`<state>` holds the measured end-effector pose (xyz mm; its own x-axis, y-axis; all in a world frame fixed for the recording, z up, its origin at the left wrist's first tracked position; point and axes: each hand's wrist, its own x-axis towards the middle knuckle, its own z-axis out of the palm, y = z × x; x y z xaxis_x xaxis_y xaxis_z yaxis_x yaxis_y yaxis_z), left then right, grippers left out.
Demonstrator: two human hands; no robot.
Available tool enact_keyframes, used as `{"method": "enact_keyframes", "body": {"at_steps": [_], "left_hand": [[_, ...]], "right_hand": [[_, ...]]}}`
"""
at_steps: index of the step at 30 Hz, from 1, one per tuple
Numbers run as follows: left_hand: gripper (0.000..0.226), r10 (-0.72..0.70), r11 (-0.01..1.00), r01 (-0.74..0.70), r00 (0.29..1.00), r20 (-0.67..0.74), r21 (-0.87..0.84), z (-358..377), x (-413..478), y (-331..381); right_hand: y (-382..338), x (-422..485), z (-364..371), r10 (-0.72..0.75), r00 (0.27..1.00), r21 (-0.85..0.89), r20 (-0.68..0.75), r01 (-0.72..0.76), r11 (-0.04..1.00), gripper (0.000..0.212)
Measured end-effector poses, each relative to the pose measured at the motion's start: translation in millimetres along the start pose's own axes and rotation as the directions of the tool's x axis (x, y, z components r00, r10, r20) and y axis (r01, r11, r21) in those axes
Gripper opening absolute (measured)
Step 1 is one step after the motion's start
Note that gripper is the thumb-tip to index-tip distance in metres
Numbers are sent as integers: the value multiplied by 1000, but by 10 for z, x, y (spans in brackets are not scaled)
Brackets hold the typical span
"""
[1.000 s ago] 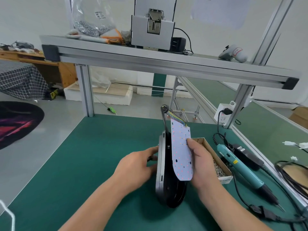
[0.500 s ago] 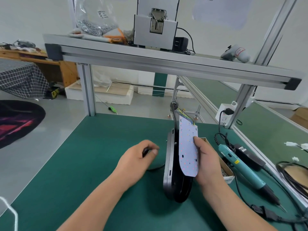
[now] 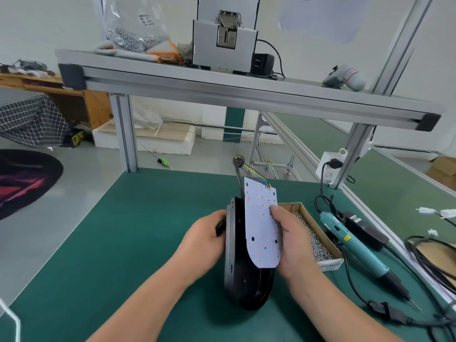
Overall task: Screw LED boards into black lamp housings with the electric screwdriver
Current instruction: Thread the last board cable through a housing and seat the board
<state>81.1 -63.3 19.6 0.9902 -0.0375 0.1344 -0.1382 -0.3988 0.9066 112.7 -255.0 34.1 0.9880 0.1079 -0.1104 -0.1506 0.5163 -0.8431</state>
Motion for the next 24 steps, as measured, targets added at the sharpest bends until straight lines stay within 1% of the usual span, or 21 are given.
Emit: {"method": "enact_keyframes", "body": {"at_steps": [2, 4, 6, 7, 9, 10, 11, 12, 13, 14, 15, 16, 17, 18, 20, 21, 22, 23, 24], "left_hand": [[31, -4, 1000, 4, 1000, 6, 20, 1, -36, 50], [46, -37, 999, 37, 999, -1, 33, -34, -63, 80], [58, -104, 994, 103, 994, -19, -36, -100, -59, 91], [57, -144, 987, 141, 989, -35, -83, -134, -49, 90], [47, -230, 966, 215, 968, -99, -143, -191, -20, 90], [41, -281, 945, 248, 950, -139, -212, -207, -2, 74], [36, -337, 906, 272, 927, -164, -325, -212, 12, 54], [32, -390, 839, 279, 907, -159, -467, -207, 25, 33], [28, -442, 737, 280, 888, -125, -615, -198, 33, 19], [26, -484, 591, 269, 872, -68, -761, -190, 41, 11], [24, -502, 412, 239, 865, 0, -879, -182, 41, 2], [25, -486, 254, 184, 873, 39, -949, -178, 38, -22], [26, -460, 159, 126, 887, 40, -979, -193, 36, -44], [28, -431, 113, 81, 902, 24, -990, -211, 41, -71], [38, -357, 104, 23, 934, -15, -994, -257, 65, -101], [43, -323, 129, 9, 946, -33, -992, -275, 74, -90], [46, -292, 195, -1, 955, -59, -981, -288, 80, -67], [45, -256, 301, -19, 962, -100, -953, -293, 77, -41], [38, -211, 448, -39, 966, -148, -893, -292, 62, -14]], "right_hand": [[-20, 20, -9, -14, 1000, 11, -12, 15, 1000, 29], [-41, 37, -13, -30, 998, 42, -55, 32, 999, 30], [-95, 50, -43, -58, 993, 82, -104, 67, 994, 31], [-129, 55, -64, -73, 990, 96, -121, 85, 992, 31], [-195, 59, -111, -90, 985, 110, -148, 106, 988, 26], [-213, 55, -125, -96, 984, 115, -149, 114, 987, 26], [-219, 52, -126, -99, 986, 118, -132, 114, 986, 25], [-208, 50, -126, -103, 988, 122, -111, 117, 986, 22], [-186, 43, -119, -103, 990, 123, -100, 115, 986, 19], [-158, 43, -102, -100, 991, 122, -91, 110, 986, 19], [-123, 43, -82, -90, 992, 125, -83, 100, 987, 23], [-91, 45, -69, -78, 994, 124, -83, 88, 988, 30], [-68, 43, -50, -70, 994, 124, -89, 80, 989, 35], [-56, 41, -40, -67, 993, 122, -98, 79, 989, 37], [-49, 39, -25, -75, 991, 118, -111, 88, 989, 40], [-51, 41, -22, -79, 991, 120, -112, 92, 989, 41], [-54, 39, -24, -83, 991, 124, -107, 96, 988, 42], [-51, 35, -19, -85, 992, 126, -97, 97, 987, 43], [-46, 31, -12, -83, 993, 125, -86, 94, 988, 43]]}}
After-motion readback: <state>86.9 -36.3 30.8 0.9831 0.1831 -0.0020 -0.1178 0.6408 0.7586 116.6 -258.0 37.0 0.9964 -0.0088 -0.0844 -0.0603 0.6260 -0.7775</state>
